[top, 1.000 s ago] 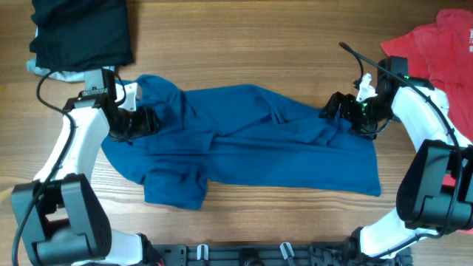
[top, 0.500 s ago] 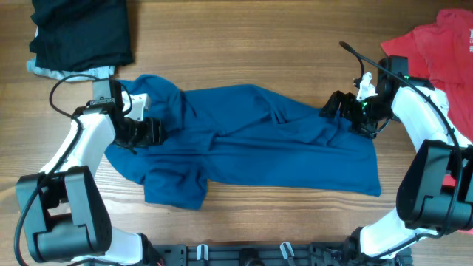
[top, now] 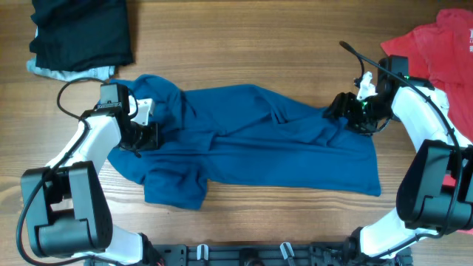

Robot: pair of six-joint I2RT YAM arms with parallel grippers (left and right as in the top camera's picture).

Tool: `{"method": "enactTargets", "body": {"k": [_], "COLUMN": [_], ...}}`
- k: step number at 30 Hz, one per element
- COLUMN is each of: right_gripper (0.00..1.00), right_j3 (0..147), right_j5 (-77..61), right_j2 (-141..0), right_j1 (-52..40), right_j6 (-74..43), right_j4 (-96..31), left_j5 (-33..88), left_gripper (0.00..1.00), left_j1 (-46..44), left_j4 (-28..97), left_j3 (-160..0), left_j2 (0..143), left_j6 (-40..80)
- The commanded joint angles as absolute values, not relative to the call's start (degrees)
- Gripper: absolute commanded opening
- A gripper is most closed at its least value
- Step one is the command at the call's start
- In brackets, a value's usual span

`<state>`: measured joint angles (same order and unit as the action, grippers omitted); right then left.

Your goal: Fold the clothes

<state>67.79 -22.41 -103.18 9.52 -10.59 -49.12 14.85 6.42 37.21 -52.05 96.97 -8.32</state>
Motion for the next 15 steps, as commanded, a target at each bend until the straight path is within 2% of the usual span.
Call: {"method": "enactTargets", "body": {"k": [1, 8, 11, 14, 15], "right_gripper": [0.58, 0.63, 0.45, 0.18, 0.14], "right_j3": [67.35, 61.19, 60.49, 59.99, 59.99], "right_j5": [-21.85, -21.89, -21.91, -21.85, -21.85], "right_j2": [-102.72, -102.76, -102.76, -102.76, -102.76], "right_j1": [9.39, 9.39, 9.39, 9.39, 9.39], "right_j6": [-10.68, -10.72, -12.21, -12.69, -13.54], "right_j4": [-48.07, -43.22, -41.67, -39.55, -39.00], "left_j5": [14.70, 14.74, 14.72, 14.74, 14.74], "left_gripper": [0.06, 0.04, 0.04, 0.04, 0.04], "left_j1": [6.17, 6.15, 6.15, 6.17, 6.17], "left_j4": [36.82, 36.77, 36.75, 36.62, 36.53], "left_j3": [-51.62, -51.62, -51.62, -51.62, -51.62], "left_j2": [97.73, 97.73, 97.73, 97.73, 97.73], "left_j6": [-8.34, -8.12, -8.05, -7.22, -7.18]}}
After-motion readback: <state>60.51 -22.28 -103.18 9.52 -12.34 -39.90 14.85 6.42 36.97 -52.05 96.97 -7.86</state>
